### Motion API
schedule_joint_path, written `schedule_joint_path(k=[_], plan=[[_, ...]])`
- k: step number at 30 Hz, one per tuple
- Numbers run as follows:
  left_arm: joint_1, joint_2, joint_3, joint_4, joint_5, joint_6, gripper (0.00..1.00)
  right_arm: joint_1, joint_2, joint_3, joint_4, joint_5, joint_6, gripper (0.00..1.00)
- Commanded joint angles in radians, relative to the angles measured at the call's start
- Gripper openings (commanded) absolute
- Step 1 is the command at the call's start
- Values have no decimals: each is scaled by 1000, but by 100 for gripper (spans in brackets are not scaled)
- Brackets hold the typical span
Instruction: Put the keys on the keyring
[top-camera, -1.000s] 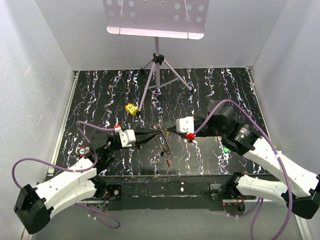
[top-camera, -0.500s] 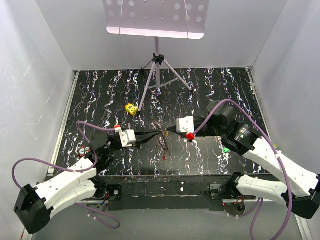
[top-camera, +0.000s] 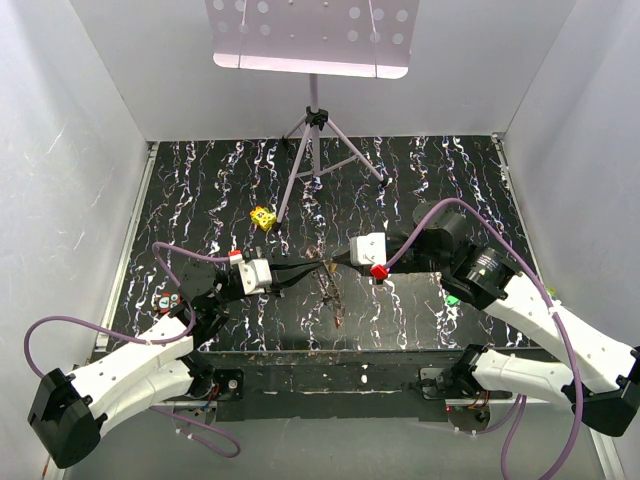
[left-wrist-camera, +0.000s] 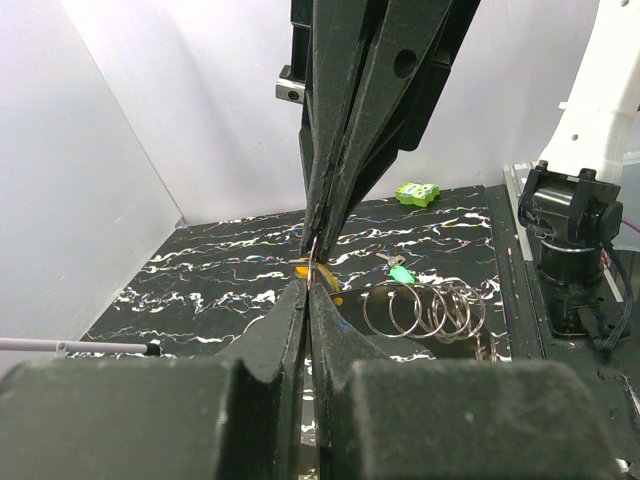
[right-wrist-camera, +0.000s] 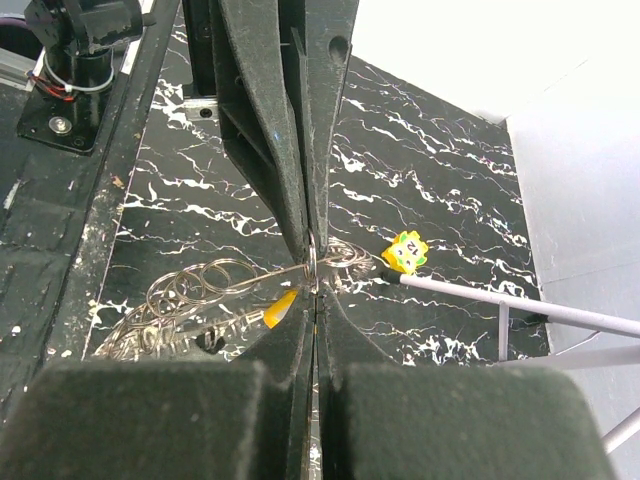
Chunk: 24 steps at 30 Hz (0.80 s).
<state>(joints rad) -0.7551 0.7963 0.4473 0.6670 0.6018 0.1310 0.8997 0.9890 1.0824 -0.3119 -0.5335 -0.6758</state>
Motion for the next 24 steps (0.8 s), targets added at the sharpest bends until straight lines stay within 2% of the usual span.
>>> schedule_joint_path(k=[1, 13, 24], plan=[[-3, -26, -5, 55, -28, 13, 0, 10, -3, 4, 30, -13, 16, 1], [-3, -40, -15, 59, -46, 30, 0, 10, -9, 11, 8, 9, 28, 1], [-3, -40, -18, 66, -31, 32, 0, 10, 7, 10, 57, 6, 58, 1]])
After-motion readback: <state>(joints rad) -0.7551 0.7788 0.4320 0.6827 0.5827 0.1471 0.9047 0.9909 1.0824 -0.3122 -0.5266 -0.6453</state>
